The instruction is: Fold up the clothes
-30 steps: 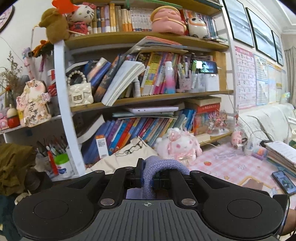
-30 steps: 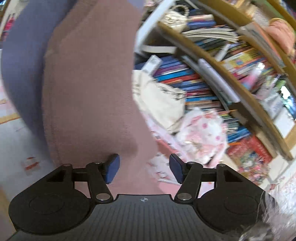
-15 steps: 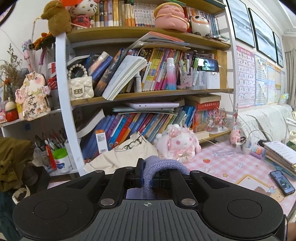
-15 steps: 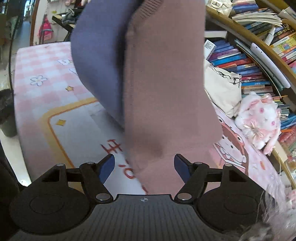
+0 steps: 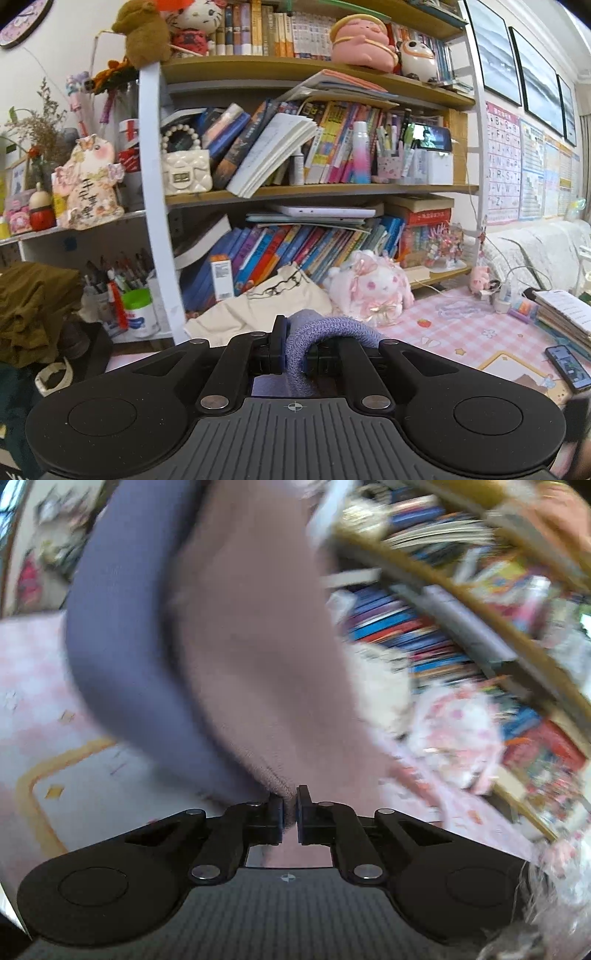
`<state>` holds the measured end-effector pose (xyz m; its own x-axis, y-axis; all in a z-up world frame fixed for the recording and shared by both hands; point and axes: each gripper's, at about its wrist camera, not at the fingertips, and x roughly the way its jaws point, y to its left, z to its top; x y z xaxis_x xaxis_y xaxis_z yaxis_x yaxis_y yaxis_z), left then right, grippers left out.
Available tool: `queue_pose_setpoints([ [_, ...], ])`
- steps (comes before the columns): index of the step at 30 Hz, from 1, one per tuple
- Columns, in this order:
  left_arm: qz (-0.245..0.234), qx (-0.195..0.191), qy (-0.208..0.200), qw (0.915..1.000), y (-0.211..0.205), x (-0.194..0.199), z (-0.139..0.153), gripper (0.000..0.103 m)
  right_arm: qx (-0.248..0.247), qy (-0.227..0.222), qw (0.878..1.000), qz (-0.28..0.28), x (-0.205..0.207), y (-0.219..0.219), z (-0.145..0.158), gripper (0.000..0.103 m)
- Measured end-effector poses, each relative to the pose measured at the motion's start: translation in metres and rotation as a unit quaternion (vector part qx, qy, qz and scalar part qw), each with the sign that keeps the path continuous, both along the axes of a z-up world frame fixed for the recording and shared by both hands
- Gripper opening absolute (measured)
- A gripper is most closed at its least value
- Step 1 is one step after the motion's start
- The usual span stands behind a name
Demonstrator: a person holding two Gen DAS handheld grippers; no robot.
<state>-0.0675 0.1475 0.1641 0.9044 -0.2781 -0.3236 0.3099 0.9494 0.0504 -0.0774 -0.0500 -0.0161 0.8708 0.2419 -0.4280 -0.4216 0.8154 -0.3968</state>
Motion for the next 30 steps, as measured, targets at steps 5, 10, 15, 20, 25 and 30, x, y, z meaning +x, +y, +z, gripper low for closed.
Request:
queue_pose_setpoints([
  [5, 0.000, 0.020, -0.014, 0.9997, 0.003, -0.003, 0.003, 0.007, 0.010, -0.079, 0.994, -0.079, -0.006, -0.053, 0.057, 0.006],
  [10, -0.011, 0.010, -0.061, 0.9980, 0.000, -0.018, 0.015, 0.007, 0.023, -0.180, 0.978, -0.100, -0.022, -0.089, 0.134, 0.006],
  [15, -0.058, -0.012, -0.124, 0.9905, 0.005, -0.053, 0.041, 0.007, 0.075, -0.275, 0.955, -0.079, -0.064, -0.118, 0.215, 0.006],
  [20, -0.118, -0.080, -0.215, 0.9662, 0.018, -0.086, 0.076, 0.007, 0.082, -0.363, 0.928, -0.036, -0.111, -0.140, 0.277, 0.006],
  [25, -0.143, -0.179, -0.250, 0.9407, 0.025, -0.077, 0.101, 0.007, 0.088, -0.397, 0.914, -0.020, -0.119, -0.154, 0.308, 0.007],
  [30, -0.089, -0.133, -0.149, 0.9758, -0.003, -0.010, 0.074, 0.013, 0.071, -0.270, 0.959, -0.050, -0.046, -0.167, 0.283, 0.007],
])
